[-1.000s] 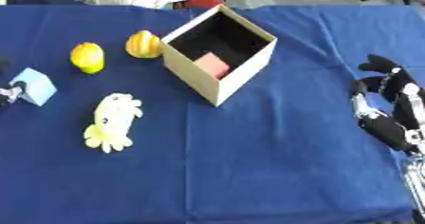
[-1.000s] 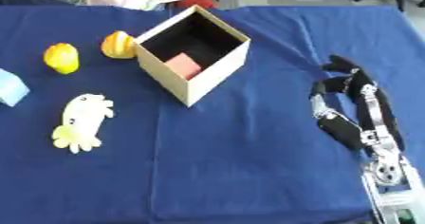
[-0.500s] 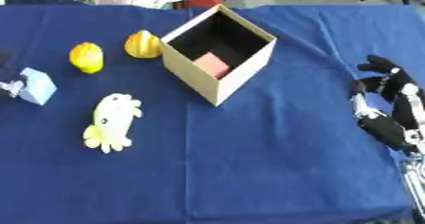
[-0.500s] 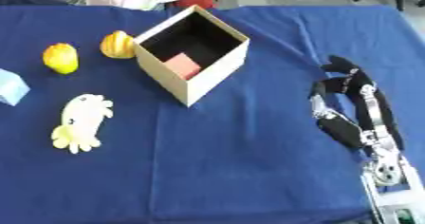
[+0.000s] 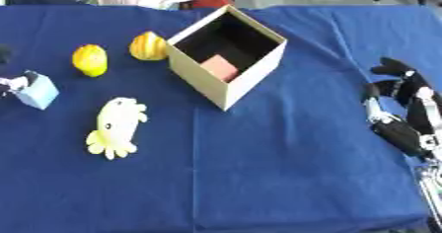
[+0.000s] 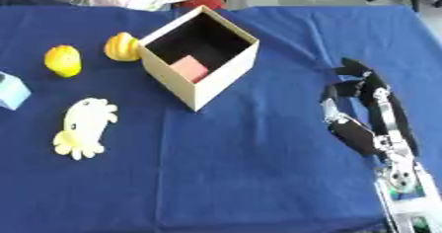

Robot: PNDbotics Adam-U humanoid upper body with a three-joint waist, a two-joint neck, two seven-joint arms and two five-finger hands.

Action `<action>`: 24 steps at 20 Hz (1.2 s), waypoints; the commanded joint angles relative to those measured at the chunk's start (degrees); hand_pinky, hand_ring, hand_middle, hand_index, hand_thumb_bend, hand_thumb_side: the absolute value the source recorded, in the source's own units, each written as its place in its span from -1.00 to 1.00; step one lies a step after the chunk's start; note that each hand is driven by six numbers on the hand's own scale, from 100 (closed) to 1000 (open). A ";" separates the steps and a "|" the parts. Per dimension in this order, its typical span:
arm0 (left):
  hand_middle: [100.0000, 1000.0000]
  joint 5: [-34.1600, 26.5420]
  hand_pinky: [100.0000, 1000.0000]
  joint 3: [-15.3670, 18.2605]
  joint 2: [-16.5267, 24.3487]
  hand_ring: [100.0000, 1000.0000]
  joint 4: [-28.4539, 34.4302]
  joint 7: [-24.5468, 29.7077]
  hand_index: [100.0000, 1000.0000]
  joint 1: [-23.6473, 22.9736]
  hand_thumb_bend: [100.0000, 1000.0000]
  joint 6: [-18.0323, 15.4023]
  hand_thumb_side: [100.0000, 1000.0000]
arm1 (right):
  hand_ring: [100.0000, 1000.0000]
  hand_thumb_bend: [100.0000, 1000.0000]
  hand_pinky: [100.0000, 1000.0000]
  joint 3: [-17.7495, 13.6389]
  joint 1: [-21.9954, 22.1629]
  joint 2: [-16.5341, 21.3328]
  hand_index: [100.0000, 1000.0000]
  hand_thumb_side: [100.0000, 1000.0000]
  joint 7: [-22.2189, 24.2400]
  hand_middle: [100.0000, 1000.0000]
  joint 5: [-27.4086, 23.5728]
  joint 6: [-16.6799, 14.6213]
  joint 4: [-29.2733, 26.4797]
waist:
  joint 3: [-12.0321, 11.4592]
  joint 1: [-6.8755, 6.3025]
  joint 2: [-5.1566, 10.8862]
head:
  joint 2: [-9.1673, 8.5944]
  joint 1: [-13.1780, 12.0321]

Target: Pick up objects on the table and place them in the box.

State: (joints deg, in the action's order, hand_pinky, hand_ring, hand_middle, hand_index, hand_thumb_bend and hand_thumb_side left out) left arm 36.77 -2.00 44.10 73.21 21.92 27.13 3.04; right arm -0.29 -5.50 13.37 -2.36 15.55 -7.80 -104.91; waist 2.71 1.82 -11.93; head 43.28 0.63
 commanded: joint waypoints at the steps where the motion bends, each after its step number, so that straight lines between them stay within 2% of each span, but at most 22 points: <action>1: 0.35 0.77 0.60 0.05 0.38 0.30 -1.05 0.35 0.75 0.39 -0.39 0.16 0.27 | 0.27 -1.00 0.33 -0.20 -0.36 1.02 0.75 -0.50 0.01 0.45 -0.06 -0.02 -0.63 | -0.01 -0.65 1.75 | -0.30 0.10; 7: 0.32 1.30 0.59 -0.06 -1.07 0.28 -3.00 -0.81 0.74 0.25 -0.45 0.95 0.21 | 0.27 -1.00 0.33 -0.14 -0.42 1.03 0.75 -0.50 0.09 0.45 -0.23 -0.01 -0.57 | -0.02 -0.58 1.70 | -0.31 0.10; 11: 0.27 0.40 0.58 -0.06 -1.56 0.24 -3.18 -1.95 0.71 0.15 -0.54 1.13 0.08 | 0.27 -1.00 0.33 -0.13 -0.44 1.05 0.75 -0.50 0.09 0.45 -0.28 0.00 -0.51 | -0.03 -0.55 1.70 | -0.31 0.07; 12: 0.23 0.10 0.57 -0.10 -1.62 0.20 -3.12 -2.24 0.68 0.11 -0.62 1.14 -0.11 | 0.27 -1.00 0.33 -0.13 -0.45 1.04 0.75 -0.50 0.10 0.45 -0.29 0.00 -0.49 | -0.03 -0.56 1.70 | -0.33 0.03; 18: 0.14 -1.24 0.55 -0.09 -1.54 0.14 -2.22 -3.44 0.63 -0.03 -0.80 1.20 -0.65 | 0.27 -1.00 0.33 -0.16 -0.45 1.05 0.75 -0.51 0.07 0.45 -0.30 0.05 -0.42 | 0.00 -0.56 1.70 | -0.48 -0.79; 24: 0.07 -2.27 0.54 0.24 -1.01 0.08 -0.44 -4.23 0.58 0.01 -0.89 1.18 -0.84 | 0.27 -1.00 0.33 -0.18 -0.44 1.04 0.75 -0.51 0.06 0.45 -0.27 0.12 -0.40 | 0.04 -0.63 1.70 | -0.59 -1.50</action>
State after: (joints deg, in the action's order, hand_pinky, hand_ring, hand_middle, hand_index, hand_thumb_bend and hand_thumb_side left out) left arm 34.79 -2.26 41.17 71.45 18.08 26.64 4.25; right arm -0.29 -5.53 13.37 -2.32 15.47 -7.75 -104.59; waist 2.73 1.82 -11.86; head 43.24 -0.65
